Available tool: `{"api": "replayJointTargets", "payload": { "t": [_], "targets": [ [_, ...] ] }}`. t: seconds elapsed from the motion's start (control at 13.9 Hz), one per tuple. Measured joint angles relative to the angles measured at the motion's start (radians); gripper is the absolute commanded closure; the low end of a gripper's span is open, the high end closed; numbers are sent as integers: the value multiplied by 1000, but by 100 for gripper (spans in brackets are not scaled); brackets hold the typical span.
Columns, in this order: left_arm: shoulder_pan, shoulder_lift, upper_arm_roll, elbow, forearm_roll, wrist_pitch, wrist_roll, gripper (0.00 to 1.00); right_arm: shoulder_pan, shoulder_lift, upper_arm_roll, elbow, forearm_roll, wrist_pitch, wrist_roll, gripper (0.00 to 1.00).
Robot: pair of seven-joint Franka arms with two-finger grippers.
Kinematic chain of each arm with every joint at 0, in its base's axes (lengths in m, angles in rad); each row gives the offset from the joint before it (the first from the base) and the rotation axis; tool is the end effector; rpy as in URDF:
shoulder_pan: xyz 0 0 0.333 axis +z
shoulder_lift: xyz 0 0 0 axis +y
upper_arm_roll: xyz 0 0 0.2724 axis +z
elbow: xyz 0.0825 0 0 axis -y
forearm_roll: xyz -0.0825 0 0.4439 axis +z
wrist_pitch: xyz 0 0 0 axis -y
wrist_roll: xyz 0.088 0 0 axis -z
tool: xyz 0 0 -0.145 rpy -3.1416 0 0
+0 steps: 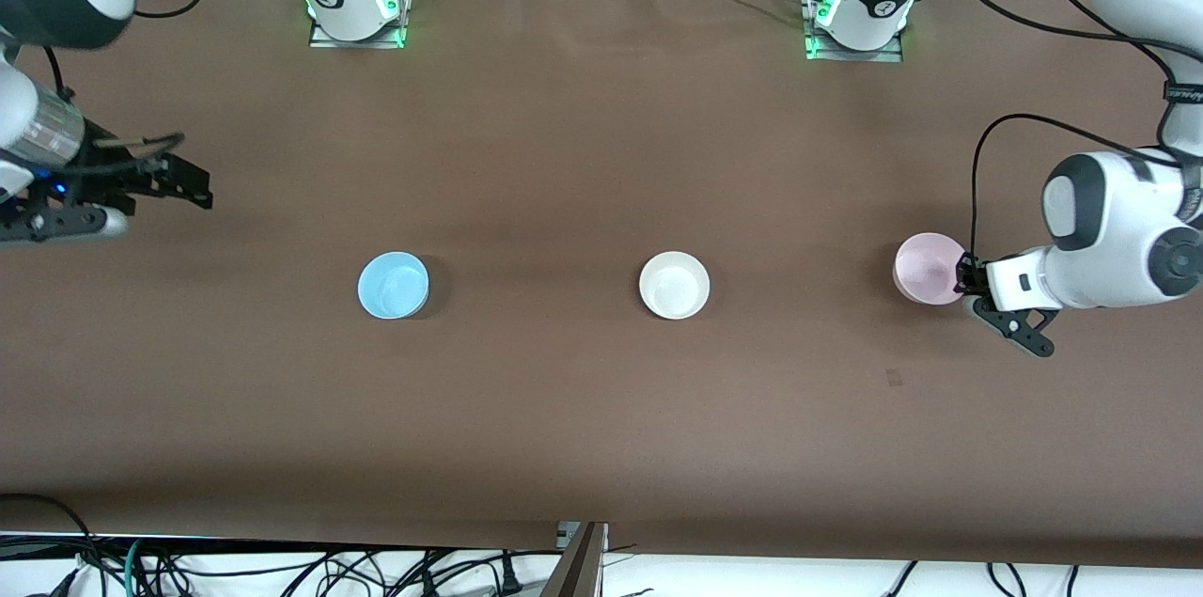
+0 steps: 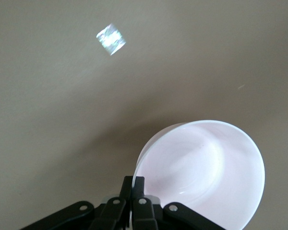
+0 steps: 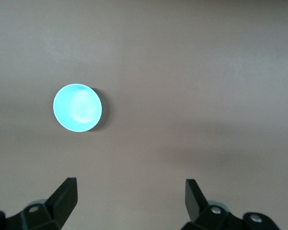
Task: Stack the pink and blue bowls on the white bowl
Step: 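Carry the pink bowl over the white bowl while the right gripper reaches the blue bowl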
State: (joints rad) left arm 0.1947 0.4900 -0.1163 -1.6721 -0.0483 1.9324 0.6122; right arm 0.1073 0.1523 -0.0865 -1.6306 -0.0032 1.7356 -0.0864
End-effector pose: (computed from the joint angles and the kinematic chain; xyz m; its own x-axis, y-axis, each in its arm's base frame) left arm 0.6670 0.0490 0.1968 0.8614 -0.4910 -0.1305 -0.4605 -0.8631 0.2073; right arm 0.6550 0.0151 0.4283 0.9930 0.1079 -0.0480 0.1086 -0.9940 0.0121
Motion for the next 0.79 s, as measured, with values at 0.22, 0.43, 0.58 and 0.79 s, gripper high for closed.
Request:
{"api": "replayJointTargets", "payload": {
  "t": [0.22, 0.43, 0.58, 0.79],
  "targets": [
    [-12, -1, -83, 60, -24, -63, -252, 100, 8, 21, 4, -1, 1, 1, 0, 1],
    [-36, 0, -211, 69, -26, -64, -593, 100, 11, 117, 4, -11, 44, 4, 1, 1],
    [-82, 0, -253, 71, -26, -64, -779, 100, 18, 186, 4, -6, 63, 24, 8, 1],
    [-206, 22, -257, 77, -26, -33, -960, 100, 24, 224, 4, 3, 88, 33, 36, 1]
  ]
}}
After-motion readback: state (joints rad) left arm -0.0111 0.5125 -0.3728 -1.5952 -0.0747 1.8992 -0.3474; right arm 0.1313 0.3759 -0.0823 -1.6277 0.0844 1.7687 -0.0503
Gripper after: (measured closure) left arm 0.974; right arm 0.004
